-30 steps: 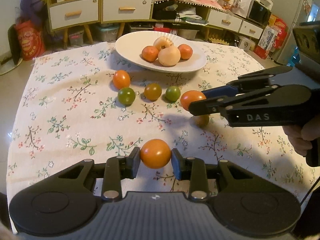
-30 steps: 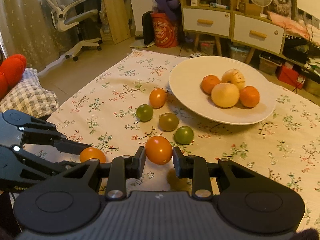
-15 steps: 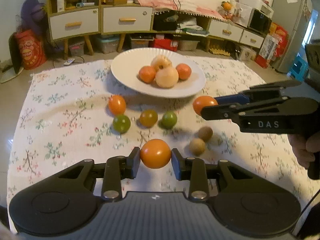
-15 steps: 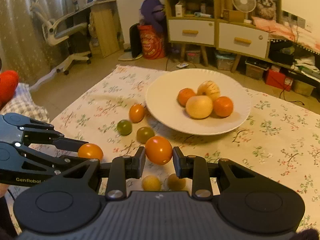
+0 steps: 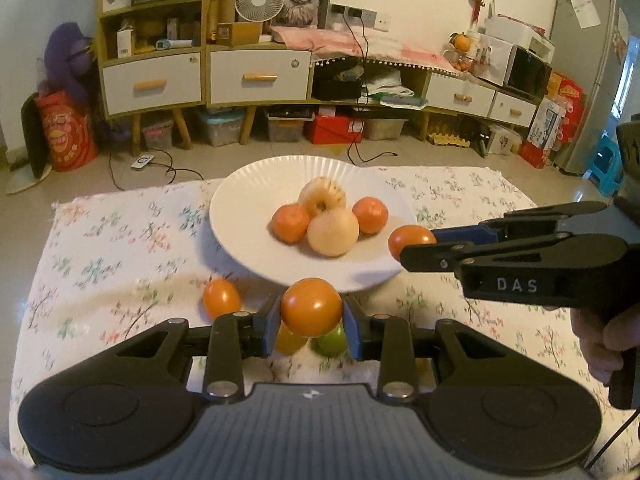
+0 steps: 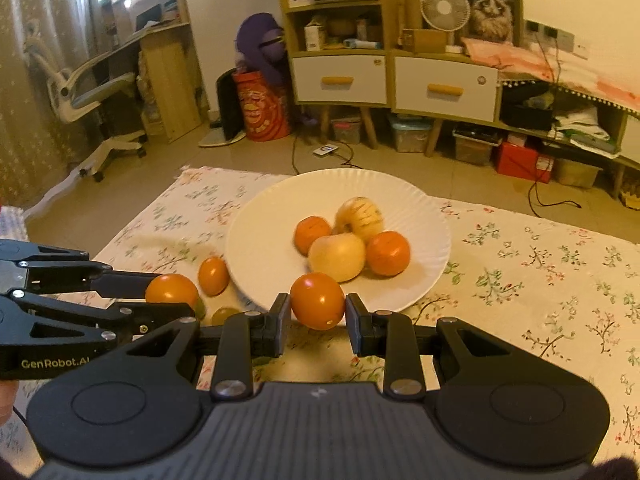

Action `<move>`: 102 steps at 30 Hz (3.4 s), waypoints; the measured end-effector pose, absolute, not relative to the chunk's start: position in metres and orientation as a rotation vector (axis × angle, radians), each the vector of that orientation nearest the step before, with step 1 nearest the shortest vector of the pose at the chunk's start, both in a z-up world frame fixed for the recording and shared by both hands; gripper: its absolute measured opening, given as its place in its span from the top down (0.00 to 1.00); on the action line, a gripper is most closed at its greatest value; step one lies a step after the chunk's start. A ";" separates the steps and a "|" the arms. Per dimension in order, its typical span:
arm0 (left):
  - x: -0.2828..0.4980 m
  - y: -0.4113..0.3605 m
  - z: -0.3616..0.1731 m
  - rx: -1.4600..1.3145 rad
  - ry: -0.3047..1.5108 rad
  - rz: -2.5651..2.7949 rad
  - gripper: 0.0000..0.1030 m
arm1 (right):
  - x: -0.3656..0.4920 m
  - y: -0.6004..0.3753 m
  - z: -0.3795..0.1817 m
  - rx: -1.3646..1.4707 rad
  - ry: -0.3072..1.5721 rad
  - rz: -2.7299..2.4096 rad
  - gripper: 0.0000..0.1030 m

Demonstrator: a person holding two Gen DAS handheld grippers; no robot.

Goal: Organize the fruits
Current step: 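Lift both held orange tomatoes and carry them over the white plate, then lower both tomatoes onto the plate beside the mandarins and open both tools, then withdraw both tools from the plate toward the small brown round fruits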

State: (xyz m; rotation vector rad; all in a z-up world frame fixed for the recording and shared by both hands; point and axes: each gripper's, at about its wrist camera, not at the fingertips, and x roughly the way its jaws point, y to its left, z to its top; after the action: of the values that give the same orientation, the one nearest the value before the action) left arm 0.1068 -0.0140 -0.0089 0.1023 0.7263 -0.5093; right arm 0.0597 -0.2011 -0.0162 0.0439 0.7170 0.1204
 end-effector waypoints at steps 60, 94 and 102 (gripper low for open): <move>0.148 -0.034 -0.022 0.159 0.730 -0.442 0.42 | 0.081 -0.212 -0.022 -0.053 0.740 0.027 0.43; 0.075 0.023 -0.016 0.169 0.751 -0.416 0.16 | 0.023 -0.183 -0.020 -0.084 0.807 0.010 0.19; 0.061 0.031 -0.017 0.173 0.761 -0.399 0.14 | 0.009 -0.176 -0.024 -0.102 0.813 0.018 0.15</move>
State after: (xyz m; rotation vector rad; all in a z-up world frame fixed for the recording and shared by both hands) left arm 0.0611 0.0308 -0.0170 0.1725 0.7611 -0.3992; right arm 0.0091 -0.1759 -0.0240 -0.1019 0.8133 0.0182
